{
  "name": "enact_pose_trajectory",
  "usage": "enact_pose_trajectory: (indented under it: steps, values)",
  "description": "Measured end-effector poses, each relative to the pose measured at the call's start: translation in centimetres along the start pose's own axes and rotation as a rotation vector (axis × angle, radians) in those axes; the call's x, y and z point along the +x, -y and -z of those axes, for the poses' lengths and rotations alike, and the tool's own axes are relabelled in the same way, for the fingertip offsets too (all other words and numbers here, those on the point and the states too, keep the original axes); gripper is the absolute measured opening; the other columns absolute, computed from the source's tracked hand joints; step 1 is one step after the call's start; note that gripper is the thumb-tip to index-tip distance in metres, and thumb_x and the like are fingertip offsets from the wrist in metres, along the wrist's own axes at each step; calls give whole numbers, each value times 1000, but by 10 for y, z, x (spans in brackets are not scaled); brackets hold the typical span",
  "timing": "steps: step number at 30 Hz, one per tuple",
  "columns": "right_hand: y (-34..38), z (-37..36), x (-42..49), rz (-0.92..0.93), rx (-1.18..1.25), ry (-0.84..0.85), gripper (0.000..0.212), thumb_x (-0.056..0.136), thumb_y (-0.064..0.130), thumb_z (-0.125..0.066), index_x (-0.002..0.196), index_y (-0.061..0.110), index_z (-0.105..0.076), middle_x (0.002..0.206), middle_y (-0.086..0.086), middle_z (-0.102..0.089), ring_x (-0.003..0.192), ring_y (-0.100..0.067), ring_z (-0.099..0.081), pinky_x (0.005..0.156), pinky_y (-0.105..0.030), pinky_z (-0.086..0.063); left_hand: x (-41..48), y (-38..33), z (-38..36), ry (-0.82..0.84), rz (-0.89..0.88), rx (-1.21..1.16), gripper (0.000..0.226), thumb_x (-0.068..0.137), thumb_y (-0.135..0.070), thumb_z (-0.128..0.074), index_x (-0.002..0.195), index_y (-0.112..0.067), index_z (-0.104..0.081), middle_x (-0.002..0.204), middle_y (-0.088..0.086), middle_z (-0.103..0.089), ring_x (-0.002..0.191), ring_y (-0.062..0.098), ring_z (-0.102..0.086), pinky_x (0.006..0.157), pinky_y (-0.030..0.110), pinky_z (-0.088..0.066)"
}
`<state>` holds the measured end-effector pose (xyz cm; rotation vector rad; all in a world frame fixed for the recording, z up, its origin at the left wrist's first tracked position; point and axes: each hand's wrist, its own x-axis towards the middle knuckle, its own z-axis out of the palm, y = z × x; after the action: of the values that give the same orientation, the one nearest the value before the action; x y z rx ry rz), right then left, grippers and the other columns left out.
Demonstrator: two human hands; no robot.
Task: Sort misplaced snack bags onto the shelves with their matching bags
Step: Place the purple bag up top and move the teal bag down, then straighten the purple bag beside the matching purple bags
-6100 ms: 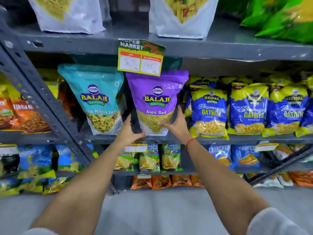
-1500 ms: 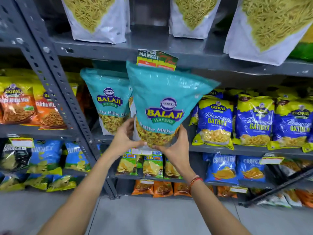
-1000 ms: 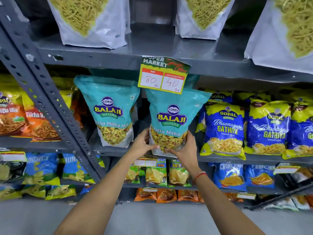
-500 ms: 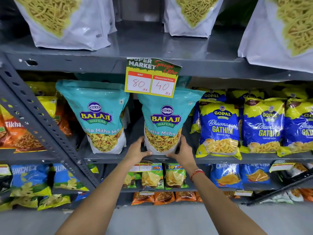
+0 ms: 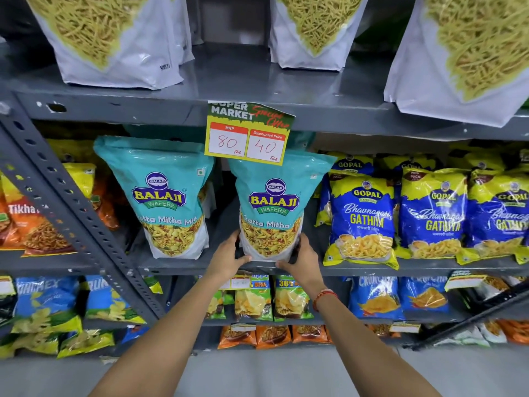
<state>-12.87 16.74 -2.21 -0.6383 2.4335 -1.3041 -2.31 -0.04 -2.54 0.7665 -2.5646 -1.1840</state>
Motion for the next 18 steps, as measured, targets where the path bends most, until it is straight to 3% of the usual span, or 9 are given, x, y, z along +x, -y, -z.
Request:
enact_pose_trajectory:
  steps: [3,5,8,11,15,18]
  values:
    - [6,-1,-15,30,-31,-100,86,75,16,-78,143,7,-26,142,-14,-43,130,-30,-42,102,-38,-41,-13,-9,-3,-150,29,-22,67,78,-16,-72,136,-6,-39,135,17,-52,124,32,-48,102,40,-41]
    - [17,2,-28,117,-66,-216,70,79,16,-73,137,5,-37,134,-17,-46,124,-30,-45,99,-36,-41,-26,-22,-3,-268,50,-127,57,79,-11,-70,130,-3,-45,128,19,-56,118,32,-53,98,41,-44]
    - [46,19,-46,277,-45,-340,34,81,11,-69,113,4,-59,116,-15,-57,113,-29,-52,96,-34,-44,-48,-58,6,-345,20,-301,35,81,-8,-66,115,-7,-57,108,11,-66,104,27,-62,88,33,-48]
    - [86,51,-60,446,48,-439,18,82,10,-69,99,5,-64,109,-13,-62,107,-24,-57,90,-31,-46,-66,-114,25,-338,-169,-428,17,83,-10,-65,99,-16,-65,95,0,-70,91,9,-65,82,25,-53]
    - [145,111,-77,665,161,-649,13,80,6,-69,93,5,-66,103,-10,-64,95,-7,-56,78,-17,-47,-81,-205,61,-336,-446,-552,21,82,-10,-66,89,-29,-64,91,-10,-68,86,-1,-64,75,16,-50]
    - [180,159,-85,778,239,-801,10,81,5,-68,91,4,-66,99,-8,-62,91,-14,-61,76,-26,-53,-79,-264,88,-340,-618,-588,16,83,-11,-65,93,-23,-64,92,-9,-68,88,0,-63,75,15,-50]
